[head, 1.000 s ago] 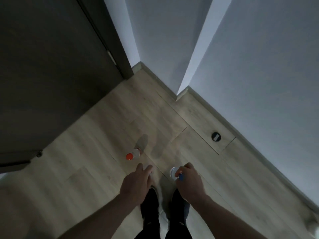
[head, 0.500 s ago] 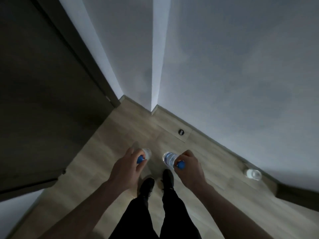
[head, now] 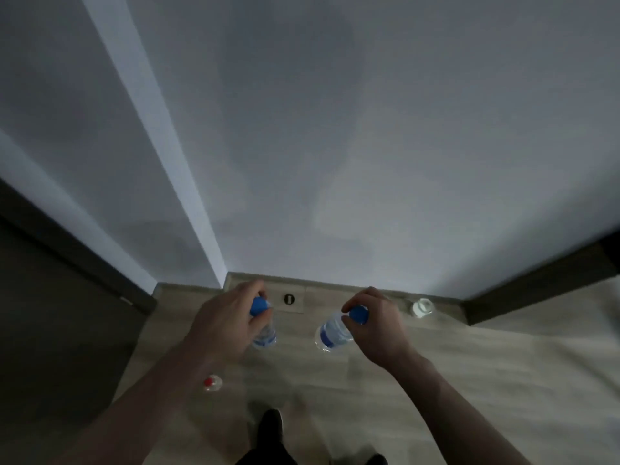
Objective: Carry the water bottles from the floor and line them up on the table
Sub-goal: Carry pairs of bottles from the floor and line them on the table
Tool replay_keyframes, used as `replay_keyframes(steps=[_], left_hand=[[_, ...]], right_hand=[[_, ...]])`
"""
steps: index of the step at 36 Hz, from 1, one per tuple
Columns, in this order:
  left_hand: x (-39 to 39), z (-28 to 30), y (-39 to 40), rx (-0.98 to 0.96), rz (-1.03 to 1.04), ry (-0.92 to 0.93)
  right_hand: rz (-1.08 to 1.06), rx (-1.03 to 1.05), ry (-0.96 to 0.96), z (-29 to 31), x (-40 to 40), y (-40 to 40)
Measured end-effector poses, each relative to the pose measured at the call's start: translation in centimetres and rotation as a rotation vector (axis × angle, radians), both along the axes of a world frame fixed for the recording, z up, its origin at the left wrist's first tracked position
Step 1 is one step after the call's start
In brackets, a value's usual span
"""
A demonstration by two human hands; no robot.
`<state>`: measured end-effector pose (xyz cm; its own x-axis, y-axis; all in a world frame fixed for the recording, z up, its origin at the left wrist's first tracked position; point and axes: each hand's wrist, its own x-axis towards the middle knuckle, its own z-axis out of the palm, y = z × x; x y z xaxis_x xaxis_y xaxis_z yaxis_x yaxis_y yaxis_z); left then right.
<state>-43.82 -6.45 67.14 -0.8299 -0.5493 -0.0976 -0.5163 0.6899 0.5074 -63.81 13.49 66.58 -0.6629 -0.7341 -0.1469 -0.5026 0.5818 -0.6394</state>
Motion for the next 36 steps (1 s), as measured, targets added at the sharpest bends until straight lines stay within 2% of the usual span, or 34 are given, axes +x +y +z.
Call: replay_keyframes(steps=[10,17,28,36], left_hand=[[-10.6,5.1,9.2,-0.094,-0.205,0.032],[-17.0,7.8,20.7,-0.108,-0.296,0.06],[-25.2,11.7,39.9,-0.119,-0.47,0.152],[-32.6,13.2,50.8,-0.171,-0.661,0.149]], right_hand=[[-0.155,-0.104,0.117,5.4,-4.3,14.3],[-0.176,-0.105,0.229,8.6,-7.8,28.1],[-0.278,-0.002,0.255,12.0,-11.9,48.1],[-0.433,-0.033,0.252,12.6,-15.7,59.3]])
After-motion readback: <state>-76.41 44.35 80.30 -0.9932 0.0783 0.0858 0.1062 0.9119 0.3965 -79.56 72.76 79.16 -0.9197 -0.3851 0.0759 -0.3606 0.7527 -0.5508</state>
